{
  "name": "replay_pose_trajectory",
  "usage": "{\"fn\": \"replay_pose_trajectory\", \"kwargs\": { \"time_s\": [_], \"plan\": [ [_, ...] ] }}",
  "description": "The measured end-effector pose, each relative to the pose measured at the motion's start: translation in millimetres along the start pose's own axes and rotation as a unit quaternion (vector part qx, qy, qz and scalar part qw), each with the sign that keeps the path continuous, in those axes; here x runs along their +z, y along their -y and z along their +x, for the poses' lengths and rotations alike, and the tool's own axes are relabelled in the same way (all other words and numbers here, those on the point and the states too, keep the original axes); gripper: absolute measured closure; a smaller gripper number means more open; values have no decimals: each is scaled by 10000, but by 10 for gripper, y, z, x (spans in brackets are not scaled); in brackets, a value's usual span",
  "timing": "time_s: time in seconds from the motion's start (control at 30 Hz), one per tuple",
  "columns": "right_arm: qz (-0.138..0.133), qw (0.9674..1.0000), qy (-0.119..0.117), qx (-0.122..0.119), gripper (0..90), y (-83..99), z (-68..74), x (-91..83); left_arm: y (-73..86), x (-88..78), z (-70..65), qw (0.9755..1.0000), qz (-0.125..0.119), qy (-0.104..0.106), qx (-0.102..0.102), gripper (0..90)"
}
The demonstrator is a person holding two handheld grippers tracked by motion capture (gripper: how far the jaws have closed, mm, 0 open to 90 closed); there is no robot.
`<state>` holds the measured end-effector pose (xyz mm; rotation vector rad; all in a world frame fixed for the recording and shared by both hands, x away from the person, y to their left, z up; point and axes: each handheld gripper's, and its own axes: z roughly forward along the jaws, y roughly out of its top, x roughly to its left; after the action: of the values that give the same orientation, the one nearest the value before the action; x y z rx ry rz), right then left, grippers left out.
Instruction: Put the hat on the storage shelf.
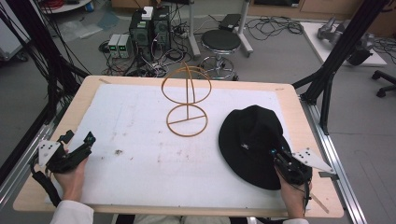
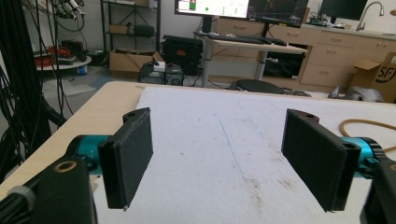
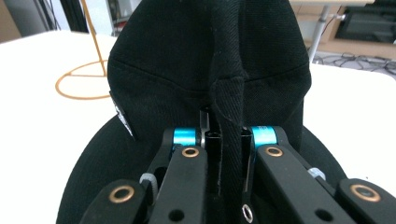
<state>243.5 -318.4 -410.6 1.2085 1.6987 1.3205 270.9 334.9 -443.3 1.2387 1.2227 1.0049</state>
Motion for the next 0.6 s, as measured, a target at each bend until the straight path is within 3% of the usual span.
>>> {"fn": "replay_pose_trajectory", "kwargs": {
  "time_s": [0.03,0.1,0.23,0.3,0.4,0.6],
  "plan": [
    [0,10000,0,0,880,0,0,0,0,1,0,10000,-3,2,3,249],
    [-303,9995,66,73,880,-33,-7,-15,-1,1,-2,10000,-14,1,13,249],
    [-598,9981,125,89,880,-74,-9,-37,-1,2,-9,10000,-32,5,20,250],
    [-883,9960,137,1,880,-107,4,-42,-1,5,-10,10000,-21,23,38,250],
    [-998,9949,108,-64,880,-124,14,-32,-2,19,-14,10000,-16,33,43,250],
    [-1429,9896,66,-146,880,-232,53,3,-2,21,-14,10000,-10,35,46,250]
  ]
}}
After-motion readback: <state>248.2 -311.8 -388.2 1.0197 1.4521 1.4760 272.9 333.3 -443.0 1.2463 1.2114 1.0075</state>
